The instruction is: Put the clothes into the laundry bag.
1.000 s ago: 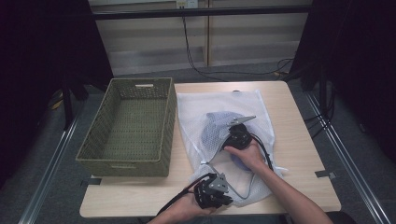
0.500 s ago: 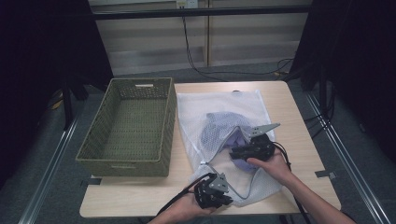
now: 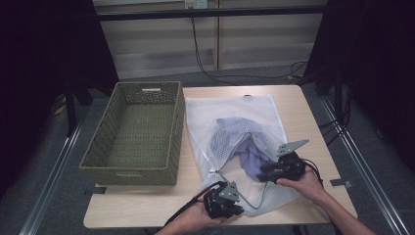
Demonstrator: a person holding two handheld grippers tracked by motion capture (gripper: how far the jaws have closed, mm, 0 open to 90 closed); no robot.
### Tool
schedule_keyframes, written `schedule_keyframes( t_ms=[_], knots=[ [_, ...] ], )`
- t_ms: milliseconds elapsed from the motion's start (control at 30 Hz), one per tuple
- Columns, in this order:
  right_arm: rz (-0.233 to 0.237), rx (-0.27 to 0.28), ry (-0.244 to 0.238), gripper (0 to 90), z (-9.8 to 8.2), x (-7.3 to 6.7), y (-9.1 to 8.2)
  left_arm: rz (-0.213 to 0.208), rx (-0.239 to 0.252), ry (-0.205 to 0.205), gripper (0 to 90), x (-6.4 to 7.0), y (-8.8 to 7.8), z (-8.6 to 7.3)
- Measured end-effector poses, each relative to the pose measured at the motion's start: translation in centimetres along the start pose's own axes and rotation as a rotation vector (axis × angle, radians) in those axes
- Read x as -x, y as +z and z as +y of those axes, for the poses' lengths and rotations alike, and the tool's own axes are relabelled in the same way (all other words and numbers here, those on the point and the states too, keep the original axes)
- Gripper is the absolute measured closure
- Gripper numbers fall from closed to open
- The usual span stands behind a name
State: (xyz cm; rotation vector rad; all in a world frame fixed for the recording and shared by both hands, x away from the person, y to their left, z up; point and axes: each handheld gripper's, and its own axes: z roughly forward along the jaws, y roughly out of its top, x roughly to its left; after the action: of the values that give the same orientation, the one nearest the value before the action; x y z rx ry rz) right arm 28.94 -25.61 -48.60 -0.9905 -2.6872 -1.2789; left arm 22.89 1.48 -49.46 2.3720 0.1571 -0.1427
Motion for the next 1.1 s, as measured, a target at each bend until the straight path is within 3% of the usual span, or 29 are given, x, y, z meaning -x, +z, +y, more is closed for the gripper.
schedule_keyframes(
  t_ms=[167,267,400,500,767,867,933,967,1033,1100],
  knots=[
    [-0.049,-0.032,-0.015,40.2,0.0,0.5,0.9,-0.007,-0.002,0.003,90.0,-0.1,0.0,0.0],
    [-0.066,-0.047,-0.006,37.9,0.3,0.9,1.5,-0.003,-0.001,0.004,90.0,0.0,0.0,0.0],
    [-0.082,-0.044,-0.03,36.8,0.7,0.8,2.3,-0.003,0.0,0.005,90.0,0.0,0.0,0.0],
    [-0.109,-0.045,-0.034,42.0,0.9,0.7,2.6,-0.005,0.0,0.004,90.0,-0.1,0.0,0.0],
    [-0.237,-0.038,-0.059,79.5,1.4,0.9,3.0,-0.01,0.002,0.002,90.0,-0.1,0.0,0.0],
    [-0.233,-0.032,-0.03,88.7,1.5,1.5,3.0,-0.009,0.001,0.001,90.0,-0.1,0.0,0.0],
    [-0.2,-0.019,0.029,89.3,1.6,2.1,2.9,-0.01,0.001,0.002,90.0,-0.1,0.0,0.0],
    [-0.183,-0.015,0.052,89.5,1.6,2.4,2.9,-0.015,-0.031,0.01,90.0,-0.2,-0.2,0.1],
    [-0.183,-0.013,0.06,89.6,1.8,2.8,3.0,-0.017,0.008,-0.004,90.0,-0.2,0.1,0.0],
    [-0.185,-0.014,0.068,89.7,2.0,3.1,3.1,-0.02,-0.001,-0.001,90.0,-0.3,0.0,0.0]
  ],
)
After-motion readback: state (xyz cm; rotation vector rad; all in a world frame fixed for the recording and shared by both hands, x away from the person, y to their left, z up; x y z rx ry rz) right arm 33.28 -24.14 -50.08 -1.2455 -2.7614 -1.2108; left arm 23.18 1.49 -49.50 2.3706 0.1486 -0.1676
